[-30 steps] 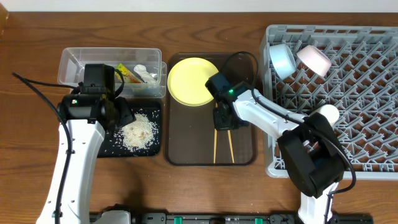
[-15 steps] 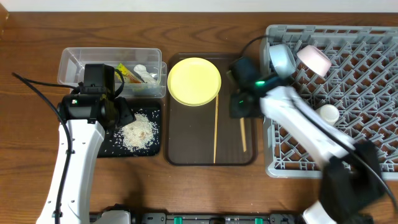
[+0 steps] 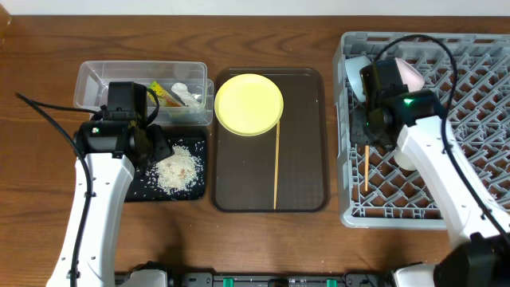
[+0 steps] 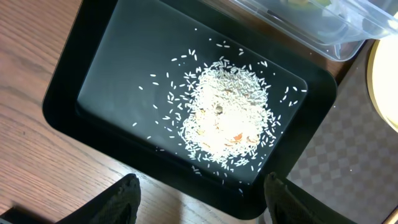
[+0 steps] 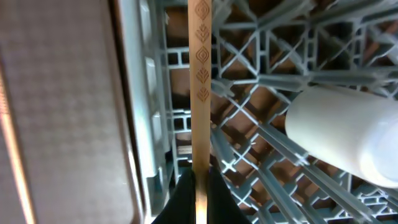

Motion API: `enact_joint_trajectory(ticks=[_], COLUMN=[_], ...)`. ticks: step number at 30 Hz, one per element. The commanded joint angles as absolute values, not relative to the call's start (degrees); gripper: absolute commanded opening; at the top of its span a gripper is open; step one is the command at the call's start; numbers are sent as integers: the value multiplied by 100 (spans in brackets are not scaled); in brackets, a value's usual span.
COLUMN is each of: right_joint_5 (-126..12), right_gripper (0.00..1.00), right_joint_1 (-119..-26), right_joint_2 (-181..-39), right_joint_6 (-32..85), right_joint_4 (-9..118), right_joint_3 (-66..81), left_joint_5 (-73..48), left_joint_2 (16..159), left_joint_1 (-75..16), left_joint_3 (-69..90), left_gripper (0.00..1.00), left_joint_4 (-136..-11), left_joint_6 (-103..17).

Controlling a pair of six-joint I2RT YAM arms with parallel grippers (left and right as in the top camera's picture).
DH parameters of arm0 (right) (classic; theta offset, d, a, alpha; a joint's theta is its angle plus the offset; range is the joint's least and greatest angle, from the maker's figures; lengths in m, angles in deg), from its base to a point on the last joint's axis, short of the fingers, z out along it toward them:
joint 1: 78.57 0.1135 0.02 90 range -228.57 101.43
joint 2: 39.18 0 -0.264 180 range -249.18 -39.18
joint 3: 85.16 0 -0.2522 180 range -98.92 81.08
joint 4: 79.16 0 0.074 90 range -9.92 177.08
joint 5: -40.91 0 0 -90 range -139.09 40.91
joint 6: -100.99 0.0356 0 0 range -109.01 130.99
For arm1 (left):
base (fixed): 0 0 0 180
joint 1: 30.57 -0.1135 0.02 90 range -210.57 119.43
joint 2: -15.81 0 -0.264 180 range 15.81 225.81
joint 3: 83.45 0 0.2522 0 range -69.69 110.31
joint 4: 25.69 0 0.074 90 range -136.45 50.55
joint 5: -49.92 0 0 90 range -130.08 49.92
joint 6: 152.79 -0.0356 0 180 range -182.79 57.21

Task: Sort waste into correct bins and load items into the dishwasher rack
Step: 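Carry the chopstick to the rack's front edge and release it, then return the right gripper to the tray and grasp the second chopstick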

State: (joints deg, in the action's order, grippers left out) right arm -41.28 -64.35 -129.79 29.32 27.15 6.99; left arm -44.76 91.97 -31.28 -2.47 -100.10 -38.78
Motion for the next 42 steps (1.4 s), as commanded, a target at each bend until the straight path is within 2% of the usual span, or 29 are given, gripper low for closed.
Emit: enact_joint_trajectory(ticks=[1,3,7,12,16,22,24,27,35,42], right_joint_5=[-4056,-4053,-4053,-4058,-4268,-5450,-5476,-5225,-4845,-4757], right_gripper=[1,2,14,22,25,31,36,39,39,38], right_joint_1=[-6472,-6472,-6461,-6461,-6341,-5696,-5399,-4910,-4000,-3777], right_joint_2=[-13204,-13248,-13239,-13241,-13239,-13283,-13335,-13556,-14682,-15484], right_joint_6=[2742,2740,2608,2613,2611,2613,2619,2849,3909,4377], right_joint_4=[2923,3109,3341,3356,3415,4206,4416,4573,4608,4615], right_joint_3=[1005,1097,1080,769,496,476,479,479,479,479], left_joint_5=[-4505,-4505,-4505,-4503,-4505,-4503,-4505,-4503,-4505,-4505], left_joint_2=[9136,9136,9136,9136,9136,9136,9136,9136,9136,9136], left_joint_1=[-3152,-3152,-3152,-3152,-3152,-3152,-3152,-3152,-3152,-3152], left_joint_3=[-223,-223,-223,-223,-223,-223,-223,-223,-223,-223], left_gripper=[66,66,66,66,67,66,66,67,67,66], left_joint_4=[-10027,-10027,-10029,-10029,-10029,-10027,-10027,-10027,-10027,-10029], left_joint_6=[-3847,-3847,-3847,-3847,-3845,-3847,-3847,-3845,-3847,-3847])
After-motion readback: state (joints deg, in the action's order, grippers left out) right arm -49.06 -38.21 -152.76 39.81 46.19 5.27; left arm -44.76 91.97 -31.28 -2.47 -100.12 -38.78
